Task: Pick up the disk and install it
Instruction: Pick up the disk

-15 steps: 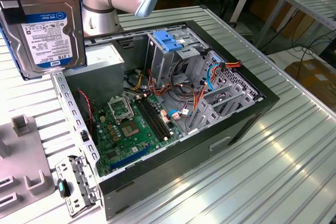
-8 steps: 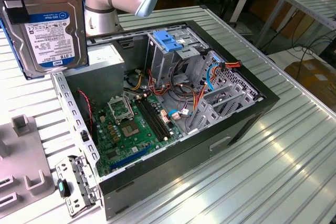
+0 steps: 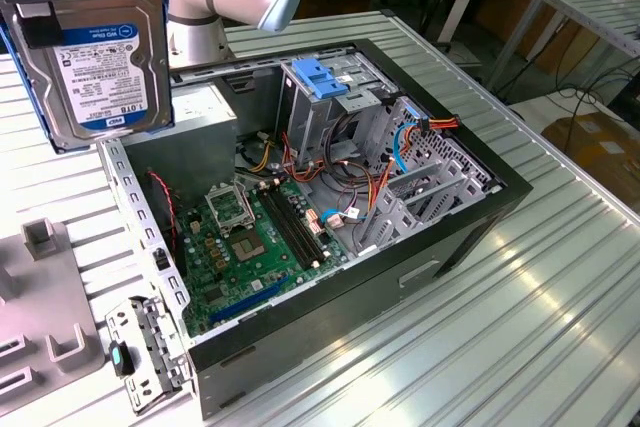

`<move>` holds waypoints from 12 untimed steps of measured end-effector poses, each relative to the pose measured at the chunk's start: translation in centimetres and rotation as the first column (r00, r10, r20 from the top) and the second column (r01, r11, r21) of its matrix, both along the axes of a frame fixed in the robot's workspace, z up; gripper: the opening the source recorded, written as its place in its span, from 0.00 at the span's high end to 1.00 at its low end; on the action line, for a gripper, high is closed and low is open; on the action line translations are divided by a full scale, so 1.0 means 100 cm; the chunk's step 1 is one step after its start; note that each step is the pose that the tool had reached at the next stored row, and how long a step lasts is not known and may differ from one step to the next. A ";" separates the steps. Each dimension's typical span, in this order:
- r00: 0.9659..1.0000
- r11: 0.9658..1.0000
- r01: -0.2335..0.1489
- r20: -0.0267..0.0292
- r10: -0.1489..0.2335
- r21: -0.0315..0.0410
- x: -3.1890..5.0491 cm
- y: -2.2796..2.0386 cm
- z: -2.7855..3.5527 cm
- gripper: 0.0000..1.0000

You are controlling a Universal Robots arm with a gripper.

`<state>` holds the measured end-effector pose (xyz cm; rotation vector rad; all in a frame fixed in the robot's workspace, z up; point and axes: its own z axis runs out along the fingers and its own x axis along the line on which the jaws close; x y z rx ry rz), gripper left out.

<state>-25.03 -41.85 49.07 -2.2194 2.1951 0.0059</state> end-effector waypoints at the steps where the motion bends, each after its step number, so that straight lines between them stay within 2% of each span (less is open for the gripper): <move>1: 1.000 1.000 0.000 0.000 0.000 0.000 0.0002 -0.0003 0.0000 0.63; 5: 1.000 1.000 0.000 0.000 0.000 0.000 0.0037 -0.0019 -0.0001 0.63; 7: 1.000 1.000 0.000 0.000 0.000 0.000 0.0080 -0.0024 0.0000 0.63; 12: 1.000 1.000 0.000 -0.001 0.000 0.000 0.0324 -0.0031 -0.0002 0.63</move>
